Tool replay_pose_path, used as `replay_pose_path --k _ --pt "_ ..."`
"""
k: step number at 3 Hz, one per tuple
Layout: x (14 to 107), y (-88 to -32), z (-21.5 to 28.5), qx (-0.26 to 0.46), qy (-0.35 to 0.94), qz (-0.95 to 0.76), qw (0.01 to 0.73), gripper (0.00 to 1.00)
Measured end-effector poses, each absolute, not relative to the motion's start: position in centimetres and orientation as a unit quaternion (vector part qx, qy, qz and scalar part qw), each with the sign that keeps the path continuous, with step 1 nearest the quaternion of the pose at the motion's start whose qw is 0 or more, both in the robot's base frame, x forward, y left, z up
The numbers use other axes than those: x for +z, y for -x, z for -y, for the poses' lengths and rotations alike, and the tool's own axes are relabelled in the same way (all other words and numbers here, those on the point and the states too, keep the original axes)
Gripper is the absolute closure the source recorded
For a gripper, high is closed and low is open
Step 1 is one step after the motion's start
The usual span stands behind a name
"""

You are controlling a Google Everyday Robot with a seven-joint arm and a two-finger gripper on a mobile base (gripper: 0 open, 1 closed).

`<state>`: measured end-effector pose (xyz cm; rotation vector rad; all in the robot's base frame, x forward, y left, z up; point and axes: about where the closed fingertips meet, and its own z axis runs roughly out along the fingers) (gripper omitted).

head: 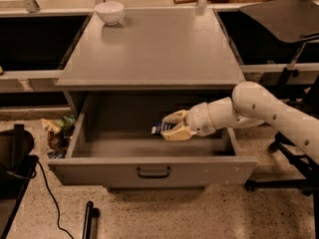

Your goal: Place rxbar blueberry into top drawer

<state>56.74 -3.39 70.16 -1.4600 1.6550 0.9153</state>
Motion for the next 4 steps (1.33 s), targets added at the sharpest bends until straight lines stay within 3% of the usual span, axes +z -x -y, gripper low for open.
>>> replay_pose_path --k 1,4 --pt "68.0 -57.8 4.3 0.341 0.561 -0.671 0.345 1.00" --pt "67.0 -60.0 5.7 0.297 0.553 -0.705 0.329 0.34"
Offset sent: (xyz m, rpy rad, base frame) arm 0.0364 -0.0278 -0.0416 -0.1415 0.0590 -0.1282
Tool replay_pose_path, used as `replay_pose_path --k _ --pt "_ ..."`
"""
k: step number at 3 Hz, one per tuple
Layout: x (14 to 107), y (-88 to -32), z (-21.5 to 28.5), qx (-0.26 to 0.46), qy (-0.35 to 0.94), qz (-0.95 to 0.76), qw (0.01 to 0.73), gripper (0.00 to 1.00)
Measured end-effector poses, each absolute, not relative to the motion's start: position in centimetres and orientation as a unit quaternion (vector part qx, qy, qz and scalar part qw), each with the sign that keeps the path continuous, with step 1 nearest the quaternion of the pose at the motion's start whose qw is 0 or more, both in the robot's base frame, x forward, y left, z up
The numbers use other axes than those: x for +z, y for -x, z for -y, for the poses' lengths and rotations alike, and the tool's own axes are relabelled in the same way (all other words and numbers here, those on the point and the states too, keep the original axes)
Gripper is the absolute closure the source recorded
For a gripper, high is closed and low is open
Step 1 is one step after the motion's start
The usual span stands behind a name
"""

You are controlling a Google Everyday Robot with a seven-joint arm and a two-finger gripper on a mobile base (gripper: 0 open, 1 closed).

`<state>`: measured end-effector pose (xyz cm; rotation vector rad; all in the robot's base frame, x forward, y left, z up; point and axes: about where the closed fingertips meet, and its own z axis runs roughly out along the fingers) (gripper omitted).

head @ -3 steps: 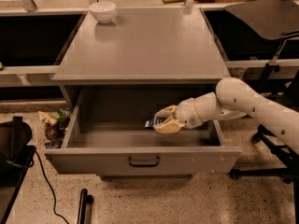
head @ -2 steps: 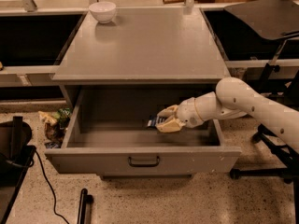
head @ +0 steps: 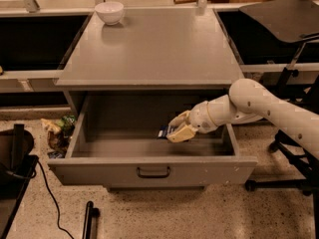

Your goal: Place rxbar blueberry into top drawer

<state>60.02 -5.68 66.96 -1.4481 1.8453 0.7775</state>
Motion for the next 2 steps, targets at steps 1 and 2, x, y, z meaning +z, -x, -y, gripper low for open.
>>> replay_pose_path --k 1,2 --pt "67.0 -60.1 5.7 0.296 0.553 -0.705 0.329 0.11" --pt "68.2 -59.6 6.0 0.316 0.545 -0.690 0.357 0.00"
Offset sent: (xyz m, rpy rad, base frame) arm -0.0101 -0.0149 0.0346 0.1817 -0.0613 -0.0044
